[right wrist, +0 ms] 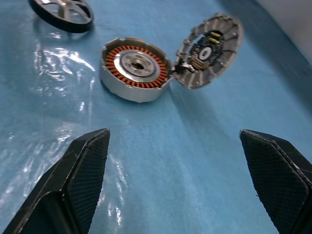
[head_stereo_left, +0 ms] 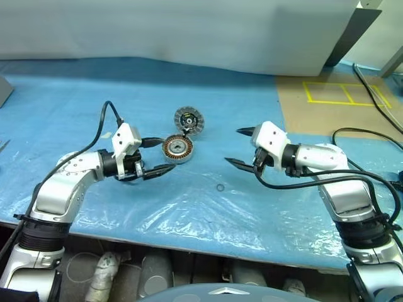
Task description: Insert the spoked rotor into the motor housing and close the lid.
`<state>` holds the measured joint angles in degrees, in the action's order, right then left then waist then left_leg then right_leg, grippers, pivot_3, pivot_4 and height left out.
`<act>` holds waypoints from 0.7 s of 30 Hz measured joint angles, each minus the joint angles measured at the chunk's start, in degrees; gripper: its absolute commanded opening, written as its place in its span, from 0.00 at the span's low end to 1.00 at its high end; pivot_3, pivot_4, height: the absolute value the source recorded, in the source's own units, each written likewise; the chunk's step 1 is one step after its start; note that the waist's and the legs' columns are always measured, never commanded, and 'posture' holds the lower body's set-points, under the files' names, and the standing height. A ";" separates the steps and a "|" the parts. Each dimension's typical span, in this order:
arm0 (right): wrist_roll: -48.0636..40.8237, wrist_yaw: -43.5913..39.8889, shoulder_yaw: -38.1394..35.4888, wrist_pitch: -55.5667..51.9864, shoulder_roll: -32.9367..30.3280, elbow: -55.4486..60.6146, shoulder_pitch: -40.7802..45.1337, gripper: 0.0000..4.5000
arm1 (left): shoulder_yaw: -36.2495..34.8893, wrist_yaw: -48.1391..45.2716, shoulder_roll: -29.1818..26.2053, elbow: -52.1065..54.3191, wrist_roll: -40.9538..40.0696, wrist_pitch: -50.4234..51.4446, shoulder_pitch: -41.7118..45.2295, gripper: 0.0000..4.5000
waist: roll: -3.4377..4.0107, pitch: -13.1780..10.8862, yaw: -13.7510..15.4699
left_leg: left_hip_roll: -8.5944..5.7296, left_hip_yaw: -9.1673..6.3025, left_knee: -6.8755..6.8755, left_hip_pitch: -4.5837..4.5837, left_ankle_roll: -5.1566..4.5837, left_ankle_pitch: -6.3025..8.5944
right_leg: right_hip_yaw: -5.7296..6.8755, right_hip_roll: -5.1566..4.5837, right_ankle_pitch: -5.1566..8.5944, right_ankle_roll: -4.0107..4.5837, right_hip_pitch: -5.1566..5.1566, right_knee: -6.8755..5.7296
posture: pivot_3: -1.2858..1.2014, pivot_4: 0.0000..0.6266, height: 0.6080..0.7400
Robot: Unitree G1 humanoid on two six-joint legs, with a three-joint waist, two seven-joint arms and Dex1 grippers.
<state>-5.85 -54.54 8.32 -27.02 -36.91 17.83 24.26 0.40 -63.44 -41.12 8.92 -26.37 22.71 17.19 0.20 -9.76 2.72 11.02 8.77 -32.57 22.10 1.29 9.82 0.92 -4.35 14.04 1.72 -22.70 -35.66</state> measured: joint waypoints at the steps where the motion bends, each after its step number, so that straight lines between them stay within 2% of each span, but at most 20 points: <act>1: -0.43 -1.15 0.57 0.31 -0.13 -1.13 0.81 0.99 | 0.02 -1.32 -0.70 -0.45 0.07 -0.34 0.00 1.00 | 0.00 0.00 0.01 | 0.02 0.03 0.00 -0.01 -0.01 0.00 | 0.00 -0.02 0.01 0.01 0.00 -0.02 | 0.52 0.24 1.00; 9: 0.55 -4.07 5.63 4.80 1.02 -9.46 6.03 0.99 | 0.48 -5.72 -1.61 -4.66 2.68 -4.26 -0.01 1.00 | 0.00 0.00 0.05 | 0.15 0.29 -0.01 0.06 -0.03 -0.02 | 0.04 -0.01 0.04 0.09 -0.06 -0.03 | 0.52 0.24 1.00; 17: 3.01 -5.44 9.32 7.95 1.11 -10.99 7.27 0.99 | 0.76 -6.19 -1.64 -4.92 3.16 -4.95 -0.27 1.00 | 0.00 0.00 0.17 | 0.26 0.34 -0.01 0.13 -0.04 -0.02 | 0.13 0.01 0.06 0.14 -0.12 -0.05 | 0.52 0.24 1.00; 21: 4.64 -6.20 11.41 9.44 2.94 -14.49 11.47 0.99 | 0.73 -6.22 -1.83 -5.18 3.96 -5.64 -0.93 1.00 | 0.00 0.00 -0.26 | 0.36 0.43 -0.06 0.09 -0.04 -0.02 | 0.12 0.06 0.02 0.22 -0.17 -0.11 | 0.52 0.24 1.00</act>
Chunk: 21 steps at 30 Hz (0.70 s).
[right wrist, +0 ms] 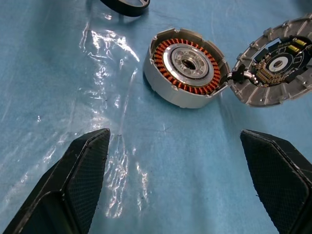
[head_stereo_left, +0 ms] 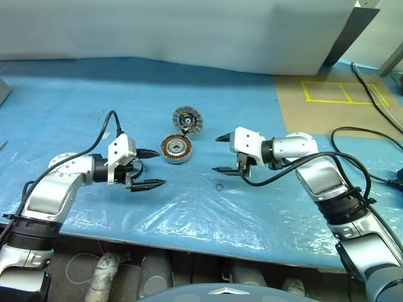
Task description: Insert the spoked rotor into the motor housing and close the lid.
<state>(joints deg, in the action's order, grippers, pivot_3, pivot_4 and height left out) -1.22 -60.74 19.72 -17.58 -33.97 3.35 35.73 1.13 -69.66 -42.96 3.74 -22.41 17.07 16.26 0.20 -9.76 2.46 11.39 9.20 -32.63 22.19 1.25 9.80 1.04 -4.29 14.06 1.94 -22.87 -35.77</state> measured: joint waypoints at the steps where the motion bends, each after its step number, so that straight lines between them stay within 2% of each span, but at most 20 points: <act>1: 0.60 -0.33 0.89 0.74 0.85 -1.25 1.66 0.99 | -0.01 -0.04 -0.20 -0.20 0.30 -0.53 -0.19 1.00 | 0.00 0.00 -0.09 | 0.03 0.04 0.00 0.00 0.00 0.00 | 0.00 0.01 -0.01 0.01 -0.03 -0.02 | 0.52 0.24 1.00; 11: 6.19 -4.86 8.92 10.17 9.82 -16.34 14.30 0.99 | -1.34 0.29 -2.76 -1.64 2.41 -3.55 -4.19 1.00 | -0.02 0.01 0.05 | 0.13 0.14 -0.03 0.25 0.00 0.00 | 0.07 0.02 0.00 0.05 -0.21 0.00 | 0.52 0.24 1.00; 21: 11.92 -4.63 12.26 24.11 22.88 -48.21 27.71 0.99 | -2.29 5.14 -2.24 1.42 3.57 -4.76 -10.37 1.00 | -0.03 0.00 -0.07 | 0.22 0.14 -0.18 0.49 -0.01 0.01 | 0.14 0.03 -0.01 0.10 -0.39 -0.07 | 0.52 0.24 1.00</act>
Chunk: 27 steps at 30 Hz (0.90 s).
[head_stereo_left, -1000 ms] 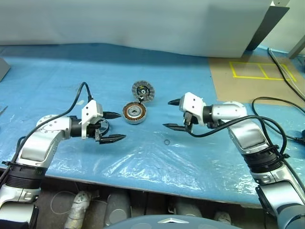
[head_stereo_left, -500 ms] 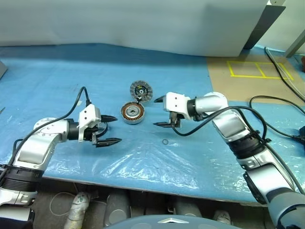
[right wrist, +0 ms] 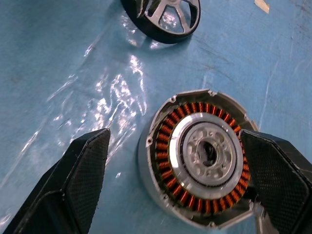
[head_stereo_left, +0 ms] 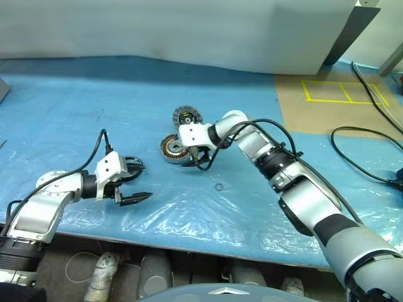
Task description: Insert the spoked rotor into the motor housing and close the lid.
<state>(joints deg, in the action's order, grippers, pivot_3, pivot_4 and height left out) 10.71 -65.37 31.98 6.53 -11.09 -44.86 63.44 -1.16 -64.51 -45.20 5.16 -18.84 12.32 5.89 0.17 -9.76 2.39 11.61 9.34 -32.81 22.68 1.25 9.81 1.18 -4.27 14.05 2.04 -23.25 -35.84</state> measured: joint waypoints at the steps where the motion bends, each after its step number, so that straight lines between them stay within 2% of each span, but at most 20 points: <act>1: 0.66 0.51 0.00 1.17 1.13 -2.77 1.27 0.99 | -0.04 0.50 0.27 0.92 -0.04 0.09 -0.39 1.00 | 0.00 0.00 0.01 | 0.00 0.00 0.00 0.04 0.00 0.00 | 0.02 0.00 0.00 0.00 -0.01 0.01 | 0.52 0.24 1.00; 4: 3.00 2.12 0.03 4.57 3.63 -11.12 4.26 0.99 | -0.15 2.10 0.64 4.14 -0.15 0.82 -2.59 1.00 | 0.00 0.00 0.03 | 0.05 -0.01 -0.04 0.12 -0.01 0.00 | 0.10 0.00 0.01 0.03 -0.04 0.02 | 0.52 0.24 1.00; 9: 6.04 3.66 -0.01 8.49 4.65 -18.78 5.16 0.99 | -0.28 3.89 0.83 6.74 -0.36 2.00 -5.00 1.00 | 0.01 -0.01 0.03 | 0.08 -0.03 -0.12 0.19 -0.01 0.01 | 0.13 0.00 0.02 0.04 -0.09 -0.03 | 0.52 0.24 1.00; 18: 9.62 5.22 -0.67 12.02 5.02 -21.56 6.03 0.99 | -0.80 5.08 0.95 7.70 -1.25 3.08 -6.11 1.00 | 0.01 -0.01 0.02 | 0.12 -0.03 -0.25 0.13 -0.23 0.14 | 0.11 0.02 0.03 0.08 -0.09 -0.25 | 0.52 0.24 1.00; 27: 9.79 3.32 -2.38 12.54 5.15 -21.05 6.01 0.99 | -0.52 5.27 1.37 7.67 -1.27 3.31 -5.08 1.00 | 0.02 -0.01 0.03 | 0.16 -0.01 -0.35 0.15 -0.23 0.14 | 0.10 0.02 0.17 0.31 -0.31 -0.71 | 0.52 0.24 1.00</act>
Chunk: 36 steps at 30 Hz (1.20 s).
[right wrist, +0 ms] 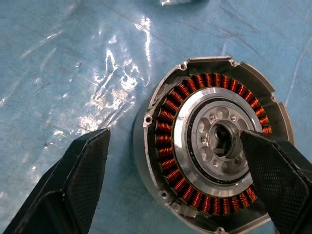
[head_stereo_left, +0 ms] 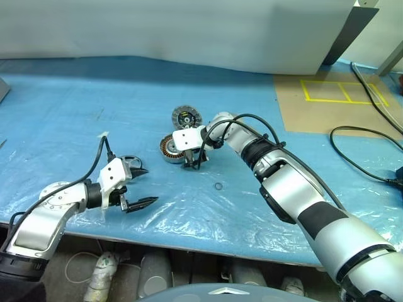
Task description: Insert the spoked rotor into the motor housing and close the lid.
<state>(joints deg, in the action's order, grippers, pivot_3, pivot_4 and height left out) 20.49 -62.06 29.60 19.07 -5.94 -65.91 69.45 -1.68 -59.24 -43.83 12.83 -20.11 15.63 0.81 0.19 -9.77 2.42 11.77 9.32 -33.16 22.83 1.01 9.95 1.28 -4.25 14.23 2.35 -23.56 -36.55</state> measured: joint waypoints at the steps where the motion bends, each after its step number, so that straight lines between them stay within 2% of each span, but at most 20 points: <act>1: -0.05 0.03 -0.34 -0.04 -0.01 0.00 0.00 0.99 | 0.11 -0.02 0.04 -0.05 0.02 0.00 0.23 1.00 | 0.00 0.00 0.00 | 0.01 0.00 -0.01 0.03 0.00 0.00 | 0.00 0.00 0.00 0.01 -0.04 -0.03 | 0.52 0.24 1.00; 10: 0.48 -0.67 -1.71 -0.07 -0.29 -0.01 -0.10 0.99 | 1.08 -0.42 0.03 -1.49 1.13 -0.33 1.06 1.00 | 0.00 0.00 -0.01 | 0.01 0.04 -0.08 0.33 -0.01 0.00 | -0.04 0.00 0.01 0.01 -0.39 -0.14 | 0.52 0.24 1.00; 23: 0.90 -0.72 -1.61 -0.08 0.88 0.44 -1.64 0.99 | 1.10 -0.45 0.30 -3.16 1.22 -0.90 1.52 1.00 | -0.01 0.00 -0.01 | 0.01 0.05 -0.11 0.32 -0.01 0.00 | -0.04 0.00 0.01 0.02 -0.40 -0.19 | 0.52 0.24 1.00; 26: 1.20 -0.32 -1.60 0.07 0.82 0.44 -1.64 0.85 | 1.19 -0.52 0.50 -3.45 1.24 -1.52 1.43 1.00 | -0.01 0.00 0.00 | 0.02 0.05 -0.11 0.31 -0.01 0.00 | -0.04 0.00 0.01 0.02 -0.40 -0.19 | 0.52 0.24 1.00; 31: 2.04 0.66 -1.54 1.63 0.18 0.84 -1.59 0.50 | 1.26 -0.57 0.65 -3.70 1.25 -1.91 1.37 1.00 | -0.01 0.01 0.06 | 0.01 0.05 -0.10 0.30 -0.01 0.00 | -0.04 0.00 0.01 0.02 -0.38 -0.19 | 0.52 0.24 1.00; 36: 3.07 1.15 -0.91 2.38 0.13 1.41 -1.57 0.47 | 1.99 -0.56 1.24 -3.74 1.27 -2.00 1.68 1.00 | -0.01 0.01 -0.01 | 0.02 0.06 -0.11 0.25 -0.01 0.00 | -0.07 0.00 0.01 0.02 -0.37 -0.22 | 0.52 0.24 1.00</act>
<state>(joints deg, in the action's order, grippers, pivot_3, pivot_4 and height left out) 23.57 -60.90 28.69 21.45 -5.80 -64.50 67.87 0.31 -59.80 -42.59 9.09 -18.84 13.63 2.49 0.18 -9.77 2.40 11.79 9.39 -33.27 23.08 1.01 9.95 1.21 -4.25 14.23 2.37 -23.94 -36.77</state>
